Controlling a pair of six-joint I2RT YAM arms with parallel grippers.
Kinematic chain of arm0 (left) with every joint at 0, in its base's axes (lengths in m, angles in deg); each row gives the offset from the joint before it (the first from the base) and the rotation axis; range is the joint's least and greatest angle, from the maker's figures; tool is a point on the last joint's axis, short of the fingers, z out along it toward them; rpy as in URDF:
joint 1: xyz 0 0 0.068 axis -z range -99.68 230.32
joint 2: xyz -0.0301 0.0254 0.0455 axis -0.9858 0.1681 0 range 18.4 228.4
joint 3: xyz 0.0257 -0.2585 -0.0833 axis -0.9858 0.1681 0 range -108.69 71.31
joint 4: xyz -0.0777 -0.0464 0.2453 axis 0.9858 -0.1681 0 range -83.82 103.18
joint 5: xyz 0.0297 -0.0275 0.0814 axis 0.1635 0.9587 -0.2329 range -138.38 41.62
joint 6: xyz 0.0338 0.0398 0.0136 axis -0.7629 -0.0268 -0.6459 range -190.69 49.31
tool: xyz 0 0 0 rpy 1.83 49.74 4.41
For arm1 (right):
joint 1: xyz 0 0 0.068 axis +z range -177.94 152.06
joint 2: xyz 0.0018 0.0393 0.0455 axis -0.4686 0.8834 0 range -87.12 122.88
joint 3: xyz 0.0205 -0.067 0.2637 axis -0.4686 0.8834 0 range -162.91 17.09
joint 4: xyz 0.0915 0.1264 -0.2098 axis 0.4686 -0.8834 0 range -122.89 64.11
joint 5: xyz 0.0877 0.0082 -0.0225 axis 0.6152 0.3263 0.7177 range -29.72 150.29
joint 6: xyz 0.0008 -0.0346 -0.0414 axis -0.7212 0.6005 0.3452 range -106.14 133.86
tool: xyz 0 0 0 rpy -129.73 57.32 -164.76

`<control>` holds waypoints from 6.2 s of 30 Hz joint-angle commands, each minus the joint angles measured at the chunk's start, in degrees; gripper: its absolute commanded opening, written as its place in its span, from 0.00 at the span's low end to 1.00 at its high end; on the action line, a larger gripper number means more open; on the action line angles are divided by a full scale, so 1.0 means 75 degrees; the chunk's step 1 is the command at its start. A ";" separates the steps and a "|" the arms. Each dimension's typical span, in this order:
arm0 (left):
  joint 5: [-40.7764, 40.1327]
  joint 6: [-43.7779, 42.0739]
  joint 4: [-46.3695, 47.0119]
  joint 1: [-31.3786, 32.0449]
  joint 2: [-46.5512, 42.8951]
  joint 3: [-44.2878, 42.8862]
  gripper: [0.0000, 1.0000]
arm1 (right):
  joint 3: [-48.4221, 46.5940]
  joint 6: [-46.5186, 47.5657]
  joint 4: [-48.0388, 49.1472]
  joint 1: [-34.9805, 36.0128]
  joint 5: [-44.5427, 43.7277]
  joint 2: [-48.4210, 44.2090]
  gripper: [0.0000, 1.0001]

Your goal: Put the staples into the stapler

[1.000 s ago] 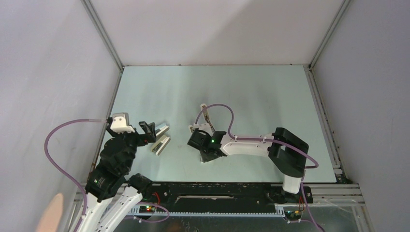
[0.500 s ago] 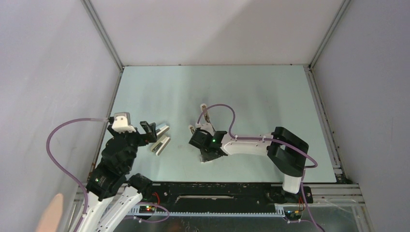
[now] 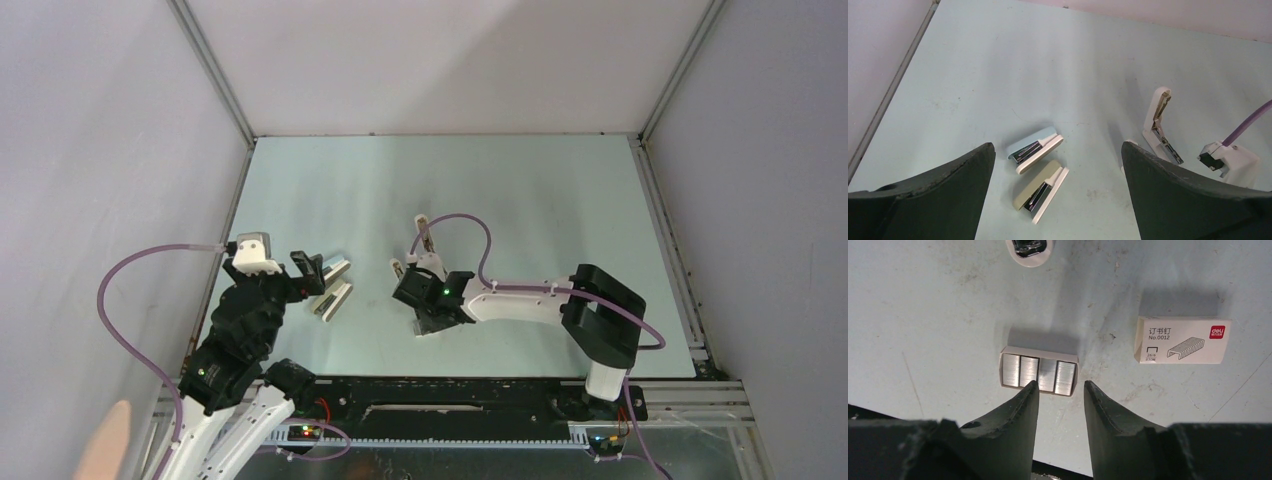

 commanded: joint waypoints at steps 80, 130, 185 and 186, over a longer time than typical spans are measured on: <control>0.0087 -0.0084 0.0225 -0.0070 0.0024 0.0028 1.00 | -0.0037 -0.0452 -0.0340 -0.0023 -0.0335 0.0507 0.46; 0.0088 -0.0082 0.0229 -0.0083 0.0085 0.0028 1.00 | -0.0764 0.1780 0.0294 0.0095 0.0020 0.0560 0.43; 0.0090 -0.0082 0.0221 -0.0105 0.0096 0.0031 1.00 | -0.0556 0.1384 0.0202 0.0152 -0.0004 0.0650 0.43; 0.0092 -0.0082 0.0231 -0.0105 0.0096 0.0029 1.00 | -0.0553 0.1360 0.0165 0.0139 -0.0024 0.0673 0.42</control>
